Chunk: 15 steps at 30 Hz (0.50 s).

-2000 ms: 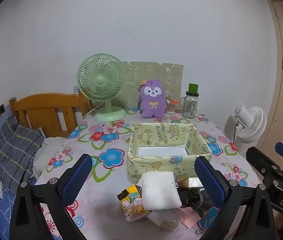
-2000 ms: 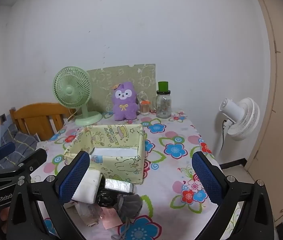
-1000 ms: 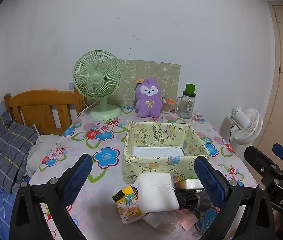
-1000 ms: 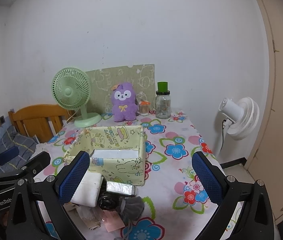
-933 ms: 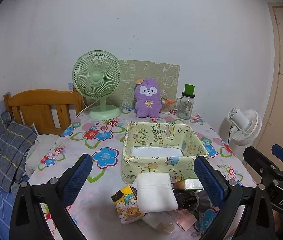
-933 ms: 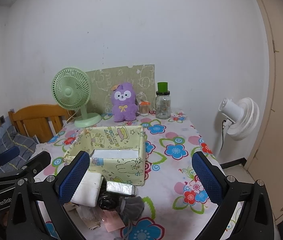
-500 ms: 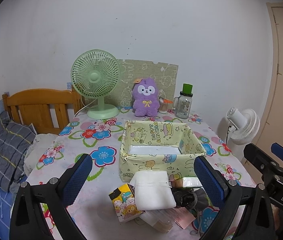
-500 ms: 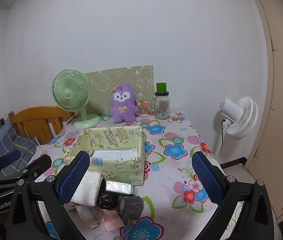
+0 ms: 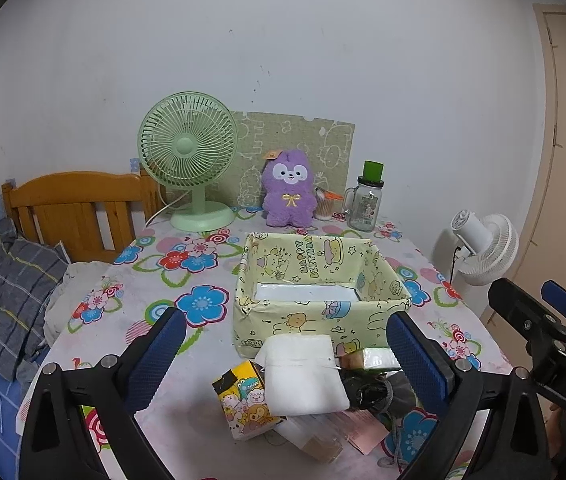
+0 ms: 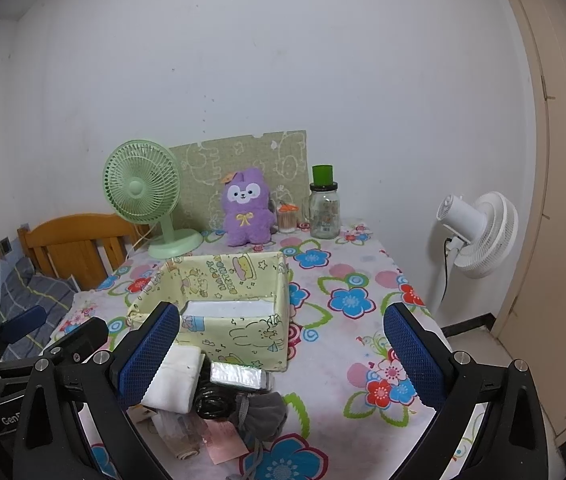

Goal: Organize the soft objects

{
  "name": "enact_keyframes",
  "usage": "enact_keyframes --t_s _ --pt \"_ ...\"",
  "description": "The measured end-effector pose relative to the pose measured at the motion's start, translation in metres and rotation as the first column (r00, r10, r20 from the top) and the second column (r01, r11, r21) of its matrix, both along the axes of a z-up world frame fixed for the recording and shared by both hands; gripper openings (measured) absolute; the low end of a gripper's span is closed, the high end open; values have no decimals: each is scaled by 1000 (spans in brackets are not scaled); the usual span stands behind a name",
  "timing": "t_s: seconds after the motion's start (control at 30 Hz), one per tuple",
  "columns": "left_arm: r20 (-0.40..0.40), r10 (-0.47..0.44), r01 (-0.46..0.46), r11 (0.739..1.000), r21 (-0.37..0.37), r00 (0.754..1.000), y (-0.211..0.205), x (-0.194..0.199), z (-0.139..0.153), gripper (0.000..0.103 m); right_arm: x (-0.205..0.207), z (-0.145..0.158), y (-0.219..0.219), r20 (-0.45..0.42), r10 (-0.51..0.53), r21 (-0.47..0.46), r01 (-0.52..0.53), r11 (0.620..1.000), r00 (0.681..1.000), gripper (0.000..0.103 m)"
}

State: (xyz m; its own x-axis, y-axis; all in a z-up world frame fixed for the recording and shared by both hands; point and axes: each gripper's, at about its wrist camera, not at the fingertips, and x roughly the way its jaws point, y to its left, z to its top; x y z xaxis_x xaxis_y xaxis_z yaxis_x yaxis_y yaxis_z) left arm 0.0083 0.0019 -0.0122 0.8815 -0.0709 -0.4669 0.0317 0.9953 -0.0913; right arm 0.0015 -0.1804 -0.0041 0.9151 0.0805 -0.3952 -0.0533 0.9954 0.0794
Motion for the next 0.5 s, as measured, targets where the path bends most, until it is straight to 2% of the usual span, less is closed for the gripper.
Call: enact_keyframes --t_s 0.5 --pt "-13 -3 3 1000 1 1000 -1 6 -4 98 6 -4 1 -4 11 -5 -11 1000 1000 103"
